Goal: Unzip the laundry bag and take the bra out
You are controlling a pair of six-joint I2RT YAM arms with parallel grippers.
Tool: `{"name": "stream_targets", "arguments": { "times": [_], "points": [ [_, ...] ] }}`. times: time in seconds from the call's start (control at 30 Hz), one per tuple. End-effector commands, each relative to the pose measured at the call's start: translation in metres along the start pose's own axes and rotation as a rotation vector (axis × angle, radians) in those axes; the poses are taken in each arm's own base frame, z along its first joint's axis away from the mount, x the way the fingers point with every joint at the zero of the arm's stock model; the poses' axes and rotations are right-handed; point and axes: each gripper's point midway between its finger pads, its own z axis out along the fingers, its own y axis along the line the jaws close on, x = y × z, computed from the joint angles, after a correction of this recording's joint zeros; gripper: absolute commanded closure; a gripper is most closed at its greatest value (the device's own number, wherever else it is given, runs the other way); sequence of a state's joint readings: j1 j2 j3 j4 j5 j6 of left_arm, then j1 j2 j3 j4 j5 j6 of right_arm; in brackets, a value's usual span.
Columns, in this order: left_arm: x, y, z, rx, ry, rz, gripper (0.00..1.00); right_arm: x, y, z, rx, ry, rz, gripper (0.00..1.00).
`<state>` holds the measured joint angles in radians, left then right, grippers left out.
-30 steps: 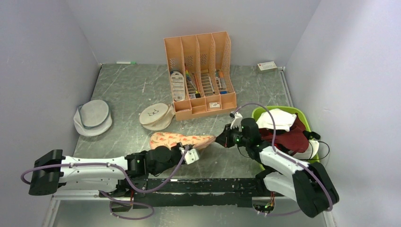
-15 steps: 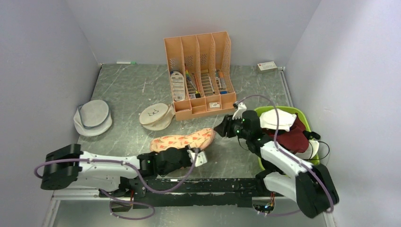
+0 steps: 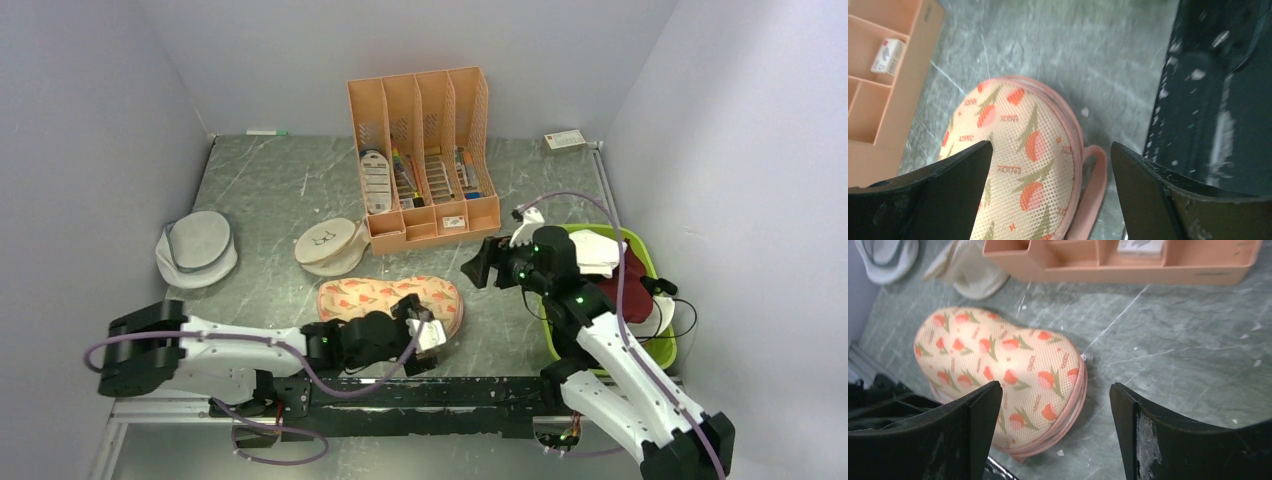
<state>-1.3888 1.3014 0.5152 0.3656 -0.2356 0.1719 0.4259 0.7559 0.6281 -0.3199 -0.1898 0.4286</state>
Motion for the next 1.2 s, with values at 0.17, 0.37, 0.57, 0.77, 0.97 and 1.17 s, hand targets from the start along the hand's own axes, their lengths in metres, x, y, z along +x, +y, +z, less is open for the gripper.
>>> {"name": "stream_targets", "arguments": {
  "times": [0.17, 0.37, 0.57, 0.77, 0.97, 1.17],
  "points": [
    [-0.053, 0.045, -0.074, -0.060, -0.160, -0.421, 0.01, 0.055, 0.077, 0.014, -0.272, 0.200, -0.282, 0.20],
    [-0.011, 0.160, -0.125, -0.582, -0.073, -0.737, 0.03, 0.106, 0.115, 0.022, -0.236, 0.294, -0.502, 0.19],
    [0.026, 0.227, -0.175, -0.837, -0.043, -0.975, 0.03, 0.144, 0.139, 0.024, -0.151, 0.296, -0.839, 0.18],
    [0.045, 0.240, -0.184, -0.839, -0.007, -1.042, 0.03, 0.165, 0.149, 0.035, 0.003, 0.316, -1.126, 0.22],
    [0.045, 0.238, -0.186, -0.830, -0.016, -1.038, 0.03, 0.180, 0.149, 0.051, 0.077, 0.344, -1.230, 0.35],
    [0.047, 0.235, -0.187, -0.825, -0.015, -1.028, 0.03, 0.186, 0.146, 0.063, 0.128, 0.336, -1.261, 0.40]
  ]
}}
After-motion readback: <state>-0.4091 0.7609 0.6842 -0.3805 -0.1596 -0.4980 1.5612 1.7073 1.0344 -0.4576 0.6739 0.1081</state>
